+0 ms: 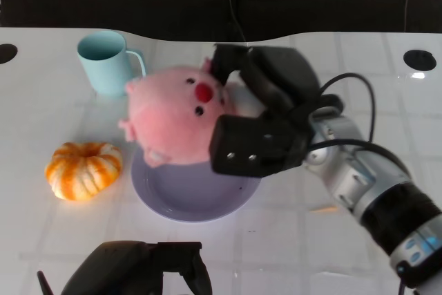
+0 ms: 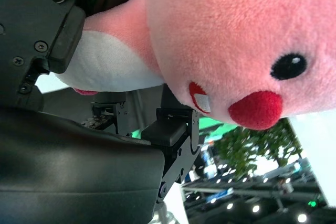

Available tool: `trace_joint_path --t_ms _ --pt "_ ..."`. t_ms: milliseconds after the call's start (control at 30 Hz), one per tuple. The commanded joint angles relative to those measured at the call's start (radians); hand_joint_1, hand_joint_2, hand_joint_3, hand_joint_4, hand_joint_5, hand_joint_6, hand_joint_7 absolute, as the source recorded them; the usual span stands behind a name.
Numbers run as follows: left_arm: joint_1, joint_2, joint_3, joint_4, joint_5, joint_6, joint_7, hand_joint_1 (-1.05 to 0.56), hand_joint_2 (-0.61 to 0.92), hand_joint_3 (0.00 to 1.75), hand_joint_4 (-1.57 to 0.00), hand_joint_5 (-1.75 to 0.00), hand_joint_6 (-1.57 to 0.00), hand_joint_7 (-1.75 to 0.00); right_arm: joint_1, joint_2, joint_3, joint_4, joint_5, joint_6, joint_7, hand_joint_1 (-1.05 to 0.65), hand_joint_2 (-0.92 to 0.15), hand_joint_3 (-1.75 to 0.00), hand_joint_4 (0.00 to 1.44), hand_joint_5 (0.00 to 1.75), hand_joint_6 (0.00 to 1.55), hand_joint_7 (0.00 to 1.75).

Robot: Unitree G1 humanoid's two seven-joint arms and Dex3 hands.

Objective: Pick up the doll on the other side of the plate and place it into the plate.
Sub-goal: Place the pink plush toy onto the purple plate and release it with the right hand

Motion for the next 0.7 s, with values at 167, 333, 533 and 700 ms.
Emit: trace_joint_path --t_ms 167,333,533,700 --pt "0.007 -0.008 -0.004 -0.03 0.003 0.025 -0.005 -0.31 0.92 0.35 -0.67 -1.58 -0.68 -1.13 -0.037 0.042 0.032 0.081 -0.02 -0.013 -0.018 -0.22 -0.44 -1.0 0.89 1.75 0.69 1.73" --pt "0.012 -0.01 -0.017 -0.04 0.017 0.033 -0.002 -0.32 0.92 0.35 -0.66 -1.59 -0.68 -1.15 -0.023 0.045 0.029 0.093 -0.004 -0.024 0.022 -0.24 -0.59 -0.76 0.86 1.63 0.82 1.08" --pt "0.016 -0.011 -0.022 -0.047 0.024 0.034 0.001 -0.31 0.92 0.35 -0.66 -1.59 -0.68 -1.16 0.01 0.01 0.036 0.022 0.014 0.003 0.19 -0.42 -0.91 -0.27 0.57 0.59 0.59 0.06" --pt "0.015 -0.013 -0.029 -0.051 0.03 0.044 -0.005 -0.29 0.92 0.34 -0.66 -1.59 -0.69 -1.16 0.04 -0.05 0.068 -0.098 -0.014 0.061 0.371 -0.69 -0.92 -0.3 0.31 0.3 0.19 0.0"
